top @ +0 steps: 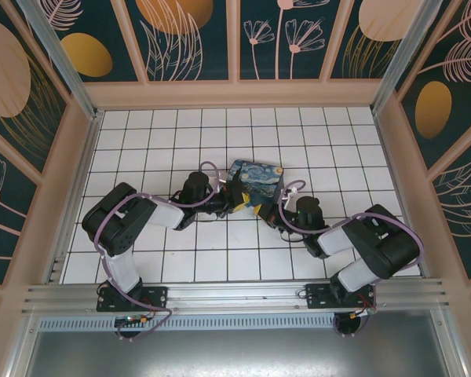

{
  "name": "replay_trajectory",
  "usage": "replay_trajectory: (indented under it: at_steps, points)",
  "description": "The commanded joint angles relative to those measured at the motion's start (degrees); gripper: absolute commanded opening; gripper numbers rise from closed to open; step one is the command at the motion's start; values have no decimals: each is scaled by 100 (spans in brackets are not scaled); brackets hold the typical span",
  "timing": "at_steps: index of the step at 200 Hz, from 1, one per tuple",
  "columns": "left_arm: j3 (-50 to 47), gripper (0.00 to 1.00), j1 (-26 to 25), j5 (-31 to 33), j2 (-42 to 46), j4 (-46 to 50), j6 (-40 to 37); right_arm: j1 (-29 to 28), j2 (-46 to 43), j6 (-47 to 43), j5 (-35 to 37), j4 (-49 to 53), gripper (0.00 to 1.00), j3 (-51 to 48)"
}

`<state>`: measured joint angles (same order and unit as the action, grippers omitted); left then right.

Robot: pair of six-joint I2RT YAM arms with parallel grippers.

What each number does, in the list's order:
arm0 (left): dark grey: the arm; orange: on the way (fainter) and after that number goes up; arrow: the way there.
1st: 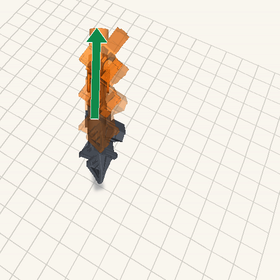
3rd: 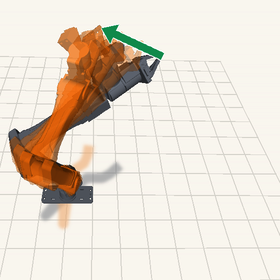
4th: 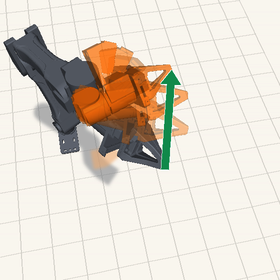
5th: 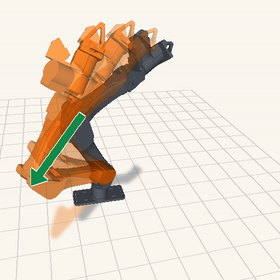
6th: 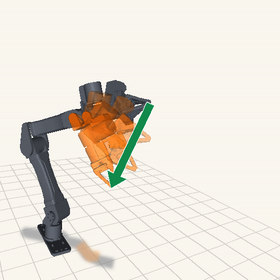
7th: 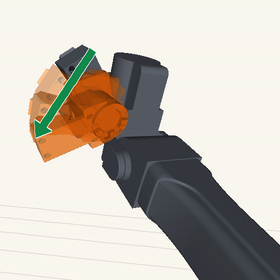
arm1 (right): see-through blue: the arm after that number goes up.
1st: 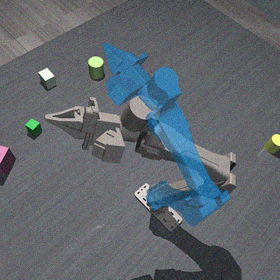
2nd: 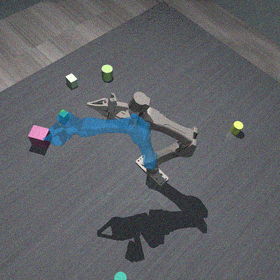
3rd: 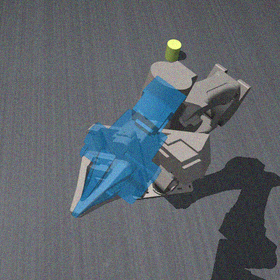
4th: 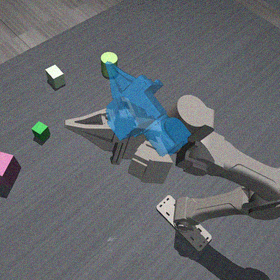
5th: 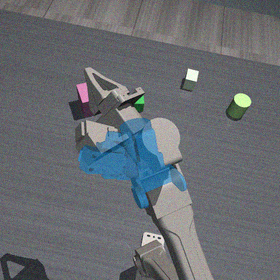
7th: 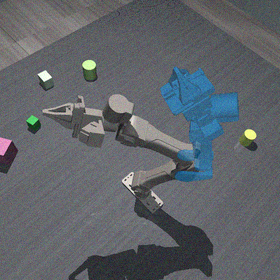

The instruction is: Unlock a padlock with a key

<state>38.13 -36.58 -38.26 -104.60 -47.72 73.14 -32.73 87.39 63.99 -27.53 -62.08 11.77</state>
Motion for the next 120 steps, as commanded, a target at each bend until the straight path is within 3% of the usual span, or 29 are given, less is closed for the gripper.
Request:
replay_trajectory:
  at_steps: [1,64,120]
  points:
    - [-22,0,17,-115,97,-334,6,-23,79,9,46,-168,0,154]
    - [-78,0,19,-162,58,-430,42,-5,91,-38,27,-126,0,253]
    - [-113,0,18,-320,193,-447,127,10,1,-723,320,746,0,563]
